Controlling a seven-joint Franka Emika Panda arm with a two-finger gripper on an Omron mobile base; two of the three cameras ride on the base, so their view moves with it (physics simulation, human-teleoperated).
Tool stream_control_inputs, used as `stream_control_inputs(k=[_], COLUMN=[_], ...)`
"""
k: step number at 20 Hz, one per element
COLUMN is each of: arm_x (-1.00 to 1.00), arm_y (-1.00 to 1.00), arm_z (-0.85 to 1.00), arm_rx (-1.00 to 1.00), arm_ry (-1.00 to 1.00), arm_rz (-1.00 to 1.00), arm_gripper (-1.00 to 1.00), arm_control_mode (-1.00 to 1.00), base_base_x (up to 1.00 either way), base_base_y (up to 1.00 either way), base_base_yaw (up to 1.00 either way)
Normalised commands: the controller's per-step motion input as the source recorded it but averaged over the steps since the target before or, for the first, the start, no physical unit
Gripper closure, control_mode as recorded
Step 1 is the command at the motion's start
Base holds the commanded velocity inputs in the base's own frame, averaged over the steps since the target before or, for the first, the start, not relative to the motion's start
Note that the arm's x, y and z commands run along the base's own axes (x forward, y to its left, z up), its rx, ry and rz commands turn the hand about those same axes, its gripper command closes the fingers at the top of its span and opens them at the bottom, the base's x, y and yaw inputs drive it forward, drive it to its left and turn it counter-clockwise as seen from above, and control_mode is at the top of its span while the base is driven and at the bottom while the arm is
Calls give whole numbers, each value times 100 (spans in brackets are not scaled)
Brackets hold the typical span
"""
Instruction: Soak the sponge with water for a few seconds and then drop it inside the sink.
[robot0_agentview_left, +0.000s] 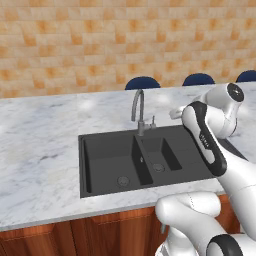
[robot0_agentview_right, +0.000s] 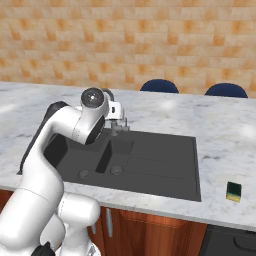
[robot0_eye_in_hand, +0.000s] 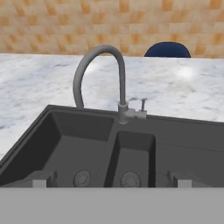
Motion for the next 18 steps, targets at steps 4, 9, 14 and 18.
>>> stream_control_inputs(k=[4,9,14,18], arm_x=[10,16,17,14], arm_y=[-3,-2,-10,-14], arm_z=[0,0,0,-7], arm_rx=[-1,-2,-1,0], arm_ry=[0,0,0,0], arm_rz=[5,5,2,0], arm_gripper=[-100,-100,-100,-100], arm_control_mode=[-100,-100,-100,-100], base_base_x=[0,0,0,0], base_base_y=[0,0,0,0], base_base_yaw=[0,0,0,0])
